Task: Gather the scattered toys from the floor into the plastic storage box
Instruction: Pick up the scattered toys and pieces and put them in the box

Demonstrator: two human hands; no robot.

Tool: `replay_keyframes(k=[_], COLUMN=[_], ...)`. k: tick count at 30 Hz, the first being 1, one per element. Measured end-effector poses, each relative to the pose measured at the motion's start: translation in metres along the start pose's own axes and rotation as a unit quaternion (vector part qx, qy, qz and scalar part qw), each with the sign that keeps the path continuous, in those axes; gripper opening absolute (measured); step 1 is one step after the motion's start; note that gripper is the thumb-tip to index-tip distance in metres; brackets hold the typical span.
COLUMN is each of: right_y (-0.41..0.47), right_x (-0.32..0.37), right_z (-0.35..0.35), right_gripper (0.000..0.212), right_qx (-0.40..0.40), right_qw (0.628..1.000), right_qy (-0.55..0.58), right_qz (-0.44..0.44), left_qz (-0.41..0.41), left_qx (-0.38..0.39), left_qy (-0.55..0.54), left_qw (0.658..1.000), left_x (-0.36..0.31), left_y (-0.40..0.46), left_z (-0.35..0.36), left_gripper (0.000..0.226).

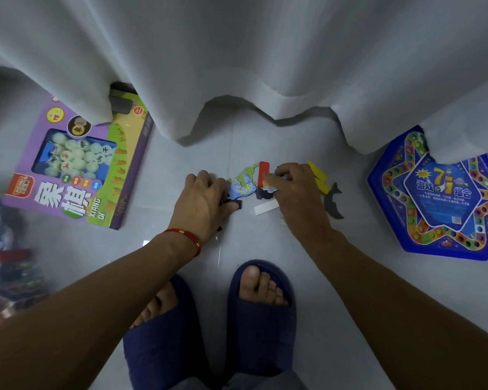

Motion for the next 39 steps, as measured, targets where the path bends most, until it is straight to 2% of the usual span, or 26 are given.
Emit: replay_keyframes(k=[2, 3, 4, 5, 7, 8, 9, 10, 11, 12, 16, 18, 20, 22, 24, 26, 28, 31, 35, 39], right_y=[-0.002, -0.003, -0.004, -0.007, -0.018, -0.023, -0.028, -0.032, -0.034, -0.036, -0.041, -0.046, -0.054, -0.058, -0.062, -0.061, -0.059, -0.053, -0.054, -0.052], right_x=[0.001, -0.004, -0.009, -0.018, -0.028, -0.028, -0.028, -0.028, -0.029, -0.029, -0.035, -0.049, -0.067, -0.080, -0.091, -0.095, -0.093, -0.087, -0.085, -0.088], right_z=[-0.012, -0.018, -0.026, -0.028, -0.028, -0.031, -0.037, -0.043, -0.050, -0.057, -0.070, -0.069, -0.072, -0.079, -0.083, -0.083, -0.078, -0.066, -0.055, -0.052], right_gripper=[0.022, 0.023, 0.022, 0.021, 0.024, 0.026, 0.027, 0.028, 0.030, 0.031, 0.035, 0.031, 0.021, 0.008, 0.020, 0.025, 0.025, 0.031, 0.043, 0.046], right_qx=[-0.057, -0.077, -0.098, -0.113, -0.086, -0.067, -0.055, -0.049, -0.047, -0.045, -0.074, -0.099, -0.102, -0.071, -0.037, -0.024, -0.004, 0.045, 0.091, 0.110], right_qw=[0.994, 0.980, 0.946, 0.879, 0.680, 0.586, 0.516, 0.463, 0.435, 0.424, 0.447, 0.506, 0.608, 0.744, 0.859, 0.924, 0.945, 0.946, 0.943, 0.938], right_qy=[0.082, 0.151, 0.229, 0.333, 0.541, 0.616, 0.668, 0.710, 0.736, 0.753, 0.739, 0.664, 0.535, 0.361, 0.176, 0.050, -0.001, -0.029, -0.081, -0.125], right_qz=[0.037, 0.108, 0.208, 0.320, 0.487, 0.522, 0.534, 0.529, 0.516, 0.502, 0.498, 0.541, 0.578, 0.558, 0.479, 0.379, 0.328, 0.318, 0.310, 0.305], left_qz=[0.024, 0.029, 0.030, 0.030, 0.038, 0.046, 0.053, 0.059, 0.064, 0.070, 0.107, 0.105, 0.077, 0.056, 0.026, -0.019, -0.057, -0.067, -0.048, -0.006], left_qx=[-0.006, -0.010, -0.016, -0.021, -0.023, -0.015, -0.004, 0.009, 0.017, 0.020, 0.011, 0.001, -0.007, -0.015, -0.025, -0.020, -0.005, -0.001, -0.037, -0.011], left_qy=[0.011, 0.014, 0.014, 0.012, 0.005, 0.004, 0.008, 0.015, 0.024, 0.034, 0.083, 0.062, -0.002, -0.051, -0.076, -0.117, -0.151, -0.164, -0.091, -0.036], left_qw=[1.000, 0.999, 0.999, 0.999, 0.999, 0.999, 0.999, 0.998, 0.998, 0.997, 0.991, 0.993, 0.997, 0.997, 0.996, 0.993, 0.987, 0.984, 0.994, 0.999], left_x=[-0.001, -0.001, -0.001, -0.002, -0.005, -0.007, -0.010, -0.011, -0.012, -0.012, -0.013, -0.014, -0.014, -0.013, -0.010, -0.009, -0.007, -0.008, -0.013, -0.014], left_y=[-0.002, -0.003, -0.003, -0.003, -0.004, -0.004, -0.005, -0.006, -0.008, -0.009, -0.016, -0.018, -0.018, -0.015, -0.010, -0.003, 0.002, 0.006, 0.012, 0.019], left_z=[-0.001, -0.003, -0.005, -0.007, -0.008, -0.007, -0.005, -0.003, -0.001, 0.001, 0.006, 0.006, 0.003, -0.001, -0.003, -0.002, 0.000, 0.001, -0.009, -0.005], left_gripper=[0.034, 0.034, 0.035, 0.037, 0.041, 0.042, 0.044, 0.045, 0.046, 0.047, 0.034, 0.025, 0.032, 0.034, 0.028, 0.028, 0.030, 0.026, 0.012, 0.023])
Point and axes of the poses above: each hand's wrist, its own y-axis towards the middle knuckle, its own z-axis out of the palm, x = y × z, the point moved 5 cm from there along y, towards the middle knuckle, and after that the axes turned 9 degrees about -x, right-handed, at the moved point
